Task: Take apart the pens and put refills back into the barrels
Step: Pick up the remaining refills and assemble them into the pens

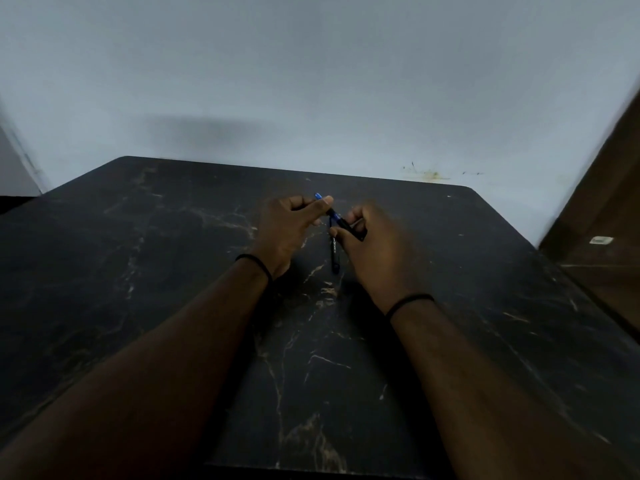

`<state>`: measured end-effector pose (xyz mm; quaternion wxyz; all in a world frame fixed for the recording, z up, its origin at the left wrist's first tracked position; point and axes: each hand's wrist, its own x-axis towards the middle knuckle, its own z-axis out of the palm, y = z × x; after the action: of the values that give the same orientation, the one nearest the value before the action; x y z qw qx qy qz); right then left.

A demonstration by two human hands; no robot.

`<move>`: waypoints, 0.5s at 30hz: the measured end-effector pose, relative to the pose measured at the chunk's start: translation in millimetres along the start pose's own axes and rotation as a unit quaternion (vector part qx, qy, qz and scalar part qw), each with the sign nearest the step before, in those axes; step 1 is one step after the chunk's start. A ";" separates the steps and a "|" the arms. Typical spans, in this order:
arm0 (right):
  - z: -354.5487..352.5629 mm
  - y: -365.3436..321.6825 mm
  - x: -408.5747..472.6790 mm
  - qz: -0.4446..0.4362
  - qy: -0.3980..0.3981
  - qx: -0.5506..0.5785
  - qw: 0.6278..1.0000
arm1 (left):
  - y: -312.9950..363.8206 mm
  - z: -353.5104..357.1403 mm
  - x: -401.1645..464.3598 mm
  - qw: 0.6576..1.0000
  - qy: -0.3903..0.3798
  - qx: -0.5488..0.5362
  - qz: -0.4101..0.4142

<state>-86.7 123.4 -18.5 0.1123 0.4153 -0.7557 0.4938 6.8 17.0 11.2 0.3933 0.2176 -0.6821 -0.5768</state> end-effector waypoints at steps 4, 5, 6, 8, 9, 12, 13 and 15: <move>-1.3 -0.6 -1.5 0.006 -0.010 0.011 1.000 | 0.1 0.2 -0.8 1.000 -0.006 -0.010 0.000; -0.8 -0.6 -1.6 0.007 -0.014 0.016 1.000 | 0.0 0.3 -0.8 1.000 -0.005 -0.011 -0.001; -0.6 -0.6 -1.5 0.009 -0.017 0.018 1.000 | -0.2 0.0 -0.4 1.000 -0.004 -0.012 -0.001; 0.1 -0.3 -0.9 0.012 -0.017 0.015 1.000 | -0.4 -0.4 0.1 1.000 -0.003 -0.015 -0.004; 0.3 -0.1 -0.7 0.013 -0.017 0.011 1.000 | -0.4 -0.5 0.3 1.000 -0.004 -0.015 -0.006; 0.7 0.6 -0.2 0.013 -0.013 0.004 1.000 | -0.1 0.2 -0.5 1.000 -0.008 -0.009 -0.015; 0.6 0.6 -0.2 0.011 -0.013 0.000 1.000 | 0.1 0.3 -0.7 1.000 -0.010 -0.008 -0.019; 0.7 0.1 -0.1 0.007 -0.014 0.000 1.000 | 0.9 0.3 -1.1 1.000 -0.011 -0.009 -0.019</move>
<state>-86.5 122.9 -19.0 0.0986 0.4166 -0.7602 0.4886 7.3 18.2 11.8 0.3763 0.2208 -0.6768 -0.5929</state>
